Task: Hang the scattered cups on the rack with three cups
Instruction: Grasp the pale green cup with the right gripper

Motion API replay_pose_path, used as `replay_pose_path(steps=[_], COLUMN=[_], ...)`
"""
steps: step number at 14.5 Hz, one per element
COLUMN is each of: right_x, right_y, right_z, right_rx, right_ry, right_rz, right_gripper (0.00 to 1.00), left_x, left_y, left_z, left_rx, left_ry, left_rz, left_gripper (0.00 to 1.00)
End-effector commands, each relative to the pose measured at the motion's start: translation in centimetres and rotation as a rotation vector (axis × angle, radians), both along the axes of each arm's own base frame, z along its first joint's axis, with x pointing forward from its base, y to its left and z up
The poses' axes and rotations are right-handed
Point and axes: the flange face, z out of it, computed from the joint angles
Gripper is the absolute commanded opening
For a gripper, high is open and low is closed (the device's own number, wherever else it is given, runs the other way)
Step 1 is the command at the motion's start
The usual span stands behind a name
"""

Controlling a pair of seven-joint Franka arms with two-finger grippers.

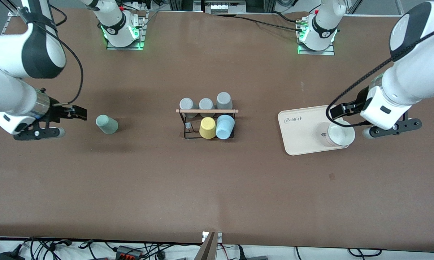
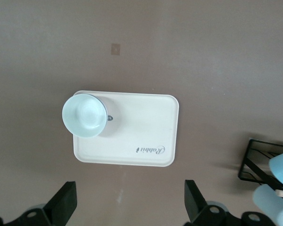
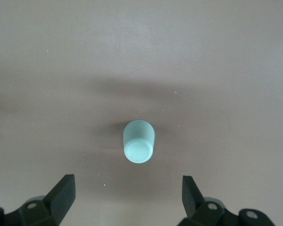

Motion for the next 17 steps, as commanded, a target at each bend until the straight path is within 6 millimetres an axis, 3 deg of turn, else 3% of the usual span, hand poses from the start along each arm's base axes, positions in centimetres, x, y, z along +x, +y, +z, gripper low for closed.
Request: replay_pose_path(steps=[1, 5, 9, 12, 17], right_x=[0.1, -1.8, -3.7, -4.2, -4.8], right_y=[1.3, 0.3, -1.9, -3.0, -2.8], right_z=[-3.7, -11.5, -16.3, -18.3, -20.6], right_rx=[-0.013, -0.010, -0.007, -0.011, -0.008], right_ry=[0.047, 0.007, -0.007, 0.029, 0.062], right_rz=[0.011, 0.008, -0.030, -0.059, -0.059], right_gripper=[1.00, 1.00, 1.00, 1.00, 1.00], left_x=[-4.2, -3.4, -3.0, -3.1, -3.1], left_y=[0.4, 1.6, 3.8, 3.3, 3.2], left_z=[-0.4, 0.2, 0.5, 0.7, 1.1], left_rx=[0.033, 0.029, 0.014, 0.009, 0.006], left_ry=[-0.055, -0.075, -0.078, -0.081, -0.089], left_rz=[-0.041, -0.090, -0.145, -0.152, -0.154], left_gripper=[1.00, 1.00, 1.00, 1.00, 1.00])
